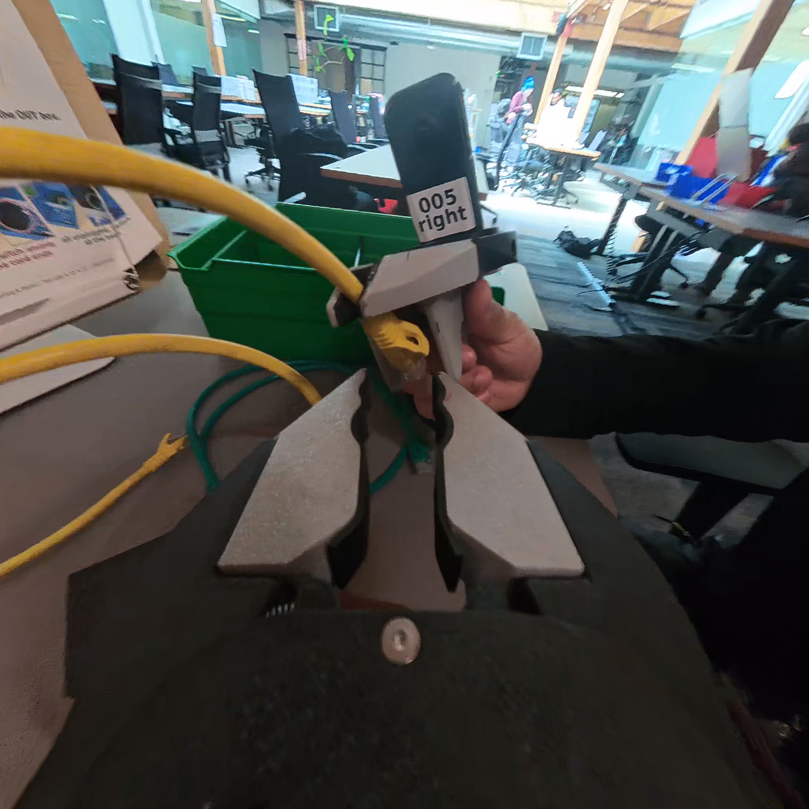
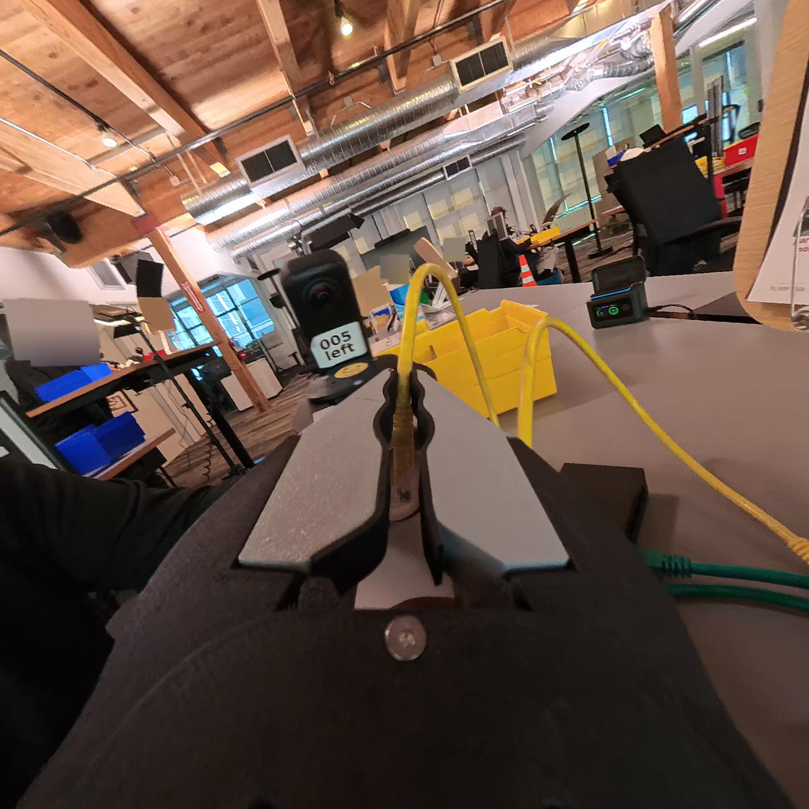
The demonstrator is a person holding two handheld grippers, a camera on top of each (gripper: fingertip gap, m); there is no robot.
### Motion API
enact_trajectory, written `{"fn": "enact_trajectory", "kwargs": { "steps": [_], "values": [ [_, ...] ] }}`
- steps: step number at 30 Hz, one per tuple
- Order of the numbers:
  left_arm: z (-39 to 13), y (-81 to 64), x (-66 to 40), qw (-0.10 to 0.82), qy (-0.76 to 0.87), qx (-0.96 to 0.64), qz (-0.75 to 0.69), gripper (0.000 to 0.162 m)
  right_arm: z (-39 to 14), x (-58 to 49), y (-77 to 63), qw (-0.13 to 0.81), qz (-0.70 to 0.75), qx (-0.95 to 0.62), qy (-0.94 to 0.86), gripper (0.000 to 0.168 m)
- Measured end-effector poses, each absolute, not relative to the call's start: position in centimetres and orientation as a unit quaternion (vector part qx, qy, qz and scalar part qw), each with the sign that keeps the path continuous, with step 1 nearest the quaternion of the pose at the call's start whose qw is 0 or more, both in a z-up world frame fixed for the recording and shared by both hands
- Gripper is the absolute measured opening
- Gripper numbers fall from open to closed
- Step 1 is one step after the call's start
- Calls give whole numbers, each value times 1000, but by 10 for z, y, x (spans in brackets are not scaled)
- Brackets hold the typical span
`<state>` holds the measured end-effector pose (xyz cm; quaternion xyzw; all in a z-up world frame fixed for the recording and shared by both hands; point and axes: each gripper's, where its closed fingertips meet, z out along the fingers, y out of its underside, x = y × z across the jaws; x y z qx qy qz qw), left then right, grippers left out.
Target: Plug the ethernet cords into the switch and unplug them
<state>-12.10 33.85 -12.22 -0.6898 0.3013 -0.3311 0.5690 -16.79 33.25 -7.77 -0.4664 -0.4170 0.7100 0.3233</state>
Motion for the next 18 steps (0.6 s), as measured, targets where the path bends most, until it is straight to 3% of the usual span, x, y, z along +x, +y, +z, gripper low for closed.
{"fn": "enact_trajectory", "kwargs": {
  "steps": [4, 14, 18],
  "values": [
    [-111, 331, -121, 560, 289, -668, -395, 32, -77, -166, 332, 323, 711, -464, -418, 2],
    [-102, 333, -123, 562, 251, -650, -446, 31, -81, -170, 324, 338, 690, -463, -441, 2],
    [-104, 334, -127, 558, 259, -656, -438, 14, -78, -167, 331, 357, 681, -466, -439, 2]
  ]
}}
